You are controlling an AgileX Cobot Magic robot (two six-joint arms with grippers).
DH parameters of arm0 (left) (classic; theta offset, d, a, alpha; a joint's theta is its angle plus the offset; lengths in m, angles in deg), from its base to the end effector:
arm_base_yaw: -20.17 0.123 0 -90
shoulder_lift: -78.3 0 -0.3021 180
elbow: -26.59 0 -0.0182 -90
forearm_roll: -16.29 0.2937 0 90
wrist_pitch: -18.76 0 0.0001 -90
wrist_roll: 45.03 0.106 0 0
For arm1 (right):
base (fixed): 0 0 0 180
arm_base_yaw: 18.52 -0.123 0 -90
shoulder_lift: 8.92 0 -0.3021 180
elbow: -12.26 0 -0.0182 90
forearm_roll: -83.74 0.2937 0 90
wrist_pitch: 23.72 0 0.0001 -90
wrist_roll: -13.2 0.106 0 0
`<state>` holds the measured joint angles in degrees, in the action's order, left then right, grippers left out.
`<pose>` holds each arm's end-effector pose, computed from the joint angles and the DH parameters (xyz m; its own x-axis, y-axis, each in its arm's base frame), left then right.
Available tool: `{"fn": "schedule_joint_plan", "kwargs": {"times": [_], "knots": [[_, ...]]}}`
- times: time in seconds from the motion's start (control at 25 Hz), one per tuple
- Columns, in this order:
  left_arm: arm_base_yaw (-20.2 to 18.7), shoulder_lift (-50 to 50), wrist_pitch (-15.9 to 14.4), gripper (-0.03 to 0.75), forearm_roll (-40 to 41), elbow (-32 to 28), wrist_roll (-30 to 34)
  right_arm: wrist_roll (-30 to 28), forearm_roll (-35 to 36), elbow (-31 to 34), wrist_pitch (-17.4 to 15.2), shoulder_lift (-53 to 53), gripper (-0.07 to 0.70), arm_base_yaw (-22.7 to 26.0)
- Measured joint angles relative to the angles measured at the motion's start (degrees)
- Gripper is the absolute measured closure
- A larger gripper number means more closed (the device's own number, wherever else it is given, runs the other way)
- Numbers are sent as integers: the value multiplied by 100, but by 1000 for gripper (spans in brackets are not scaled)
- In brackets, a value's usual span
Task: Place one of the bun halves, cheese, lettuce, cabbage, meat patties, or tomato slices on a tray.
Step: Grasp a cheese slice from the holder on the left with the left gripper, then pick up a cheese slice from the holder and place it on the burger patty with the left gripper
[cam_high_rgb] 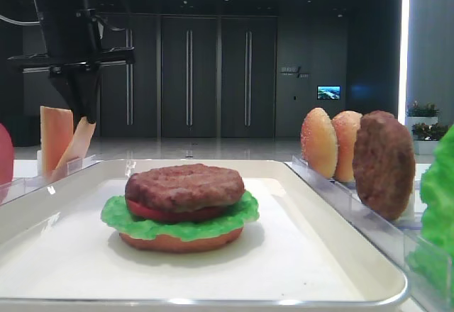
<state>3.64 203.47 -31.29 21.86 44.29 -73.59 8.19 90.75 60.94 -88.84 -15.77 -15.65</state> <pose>0.4818 -0.1347 0.2015 -0.9104 -0.1690 -0.3776 -0.1413 0.9849 -0.1001 0.0232 0.0106 0.2867 -0.5047 -0.0103 -0.8632 -0.0636 0.9977 0.0253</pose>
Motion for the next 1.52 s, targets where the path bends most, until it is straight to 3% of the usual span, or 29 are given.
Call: {"fn": "schedule_joint_plan", "kwargs": {"times": [0.52,0.72,0.96,1.12,1.36,1.52], "knots": [[0,-121,-220,697,-171,48,390,0,0,0,0,0,240,0],[0,-631,-289,697,-665,151,658,0,0,0,0,0,240,0],[0,-999,-719,698,-1147,108,914,0,0,0,0,0,240,0],[-11,-1509,-670,698,-1604,-659,1061,0,0,0,0,0,240,0],[-11,-3013,5,698,-1996,-2678,1217,0,0,0,0,0,240,0],[-11,-3788,358,698,-2388,-3671,1479,0,0,0,0,0,240,0]]}}
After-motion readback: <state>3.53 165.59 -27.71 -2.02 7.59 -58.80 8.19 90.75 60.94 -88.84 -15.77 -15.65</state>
